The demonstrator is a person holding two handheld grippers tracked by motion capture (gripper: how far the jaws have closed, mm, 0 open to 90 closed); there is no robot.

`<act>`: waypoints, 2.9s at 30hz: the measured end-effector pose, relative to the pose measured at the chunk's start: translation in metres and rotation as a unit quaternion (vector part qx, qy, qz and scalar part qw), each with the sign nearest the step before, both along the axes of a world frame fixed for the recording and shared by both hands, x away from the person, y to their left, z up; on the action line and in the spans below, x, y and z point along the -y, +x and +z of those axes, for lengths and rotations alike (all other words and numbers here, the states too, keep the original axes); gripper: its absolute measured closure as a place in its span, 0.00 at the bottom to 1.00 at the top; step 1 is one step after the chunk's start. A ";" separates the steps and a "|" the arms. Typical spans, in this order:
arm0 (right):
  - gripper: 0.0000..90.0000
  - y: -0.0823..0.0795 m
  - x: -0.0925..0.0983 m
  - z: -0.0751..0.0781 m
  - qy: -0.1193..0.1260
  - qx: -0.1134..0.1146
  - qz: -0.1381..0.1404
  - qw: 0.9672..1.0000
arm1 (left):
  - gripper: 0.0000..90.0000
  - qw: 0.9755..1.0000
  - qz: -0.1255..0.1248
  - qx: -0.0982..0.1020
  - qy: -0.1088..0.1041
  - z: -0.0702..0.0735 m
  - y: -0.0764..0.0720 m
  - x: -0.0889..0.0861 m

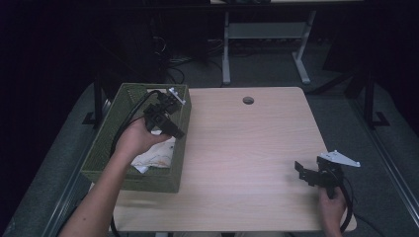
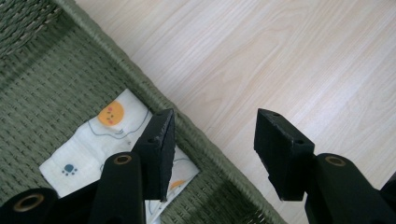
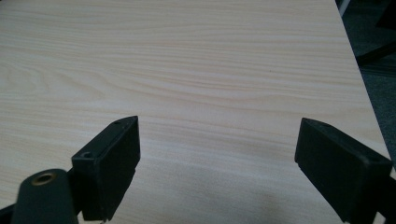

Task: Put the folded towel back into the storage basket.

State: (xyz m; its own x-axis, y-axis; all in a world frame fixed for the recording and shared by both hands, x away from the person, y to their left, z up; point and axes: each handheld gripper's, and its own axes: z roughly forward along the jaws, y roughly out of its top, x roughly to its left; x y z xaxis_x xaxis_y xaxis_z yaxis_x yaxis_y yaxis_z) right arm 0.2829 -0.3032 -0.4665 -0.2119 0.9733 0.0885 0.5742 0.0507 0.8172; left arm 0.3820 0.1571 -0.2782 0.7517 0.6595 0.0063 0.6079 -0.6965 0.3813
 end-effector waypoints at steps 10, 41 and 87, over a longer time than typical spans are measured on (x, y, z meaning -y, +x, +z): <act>0.15 0.000 0.000 0.000 0.002 0.000 -0.001 1.000 | 0.52 1.000 -0.016 -0.001 0.000 -0.002 -0.001 0.016; 0.15 0.000 0.000 0.000 0.003 0.000 0.000 1.000 | 0.48 0.999 -0.050 -0.009 0.001 -0.021 -0.005 0.074; 0.15 0.000 0.000 0.000 0.000 0.000 0.003 1.000 | 0.35 0.997 -0.070 -0.031 -0.025 -0.064 -0.024 0.126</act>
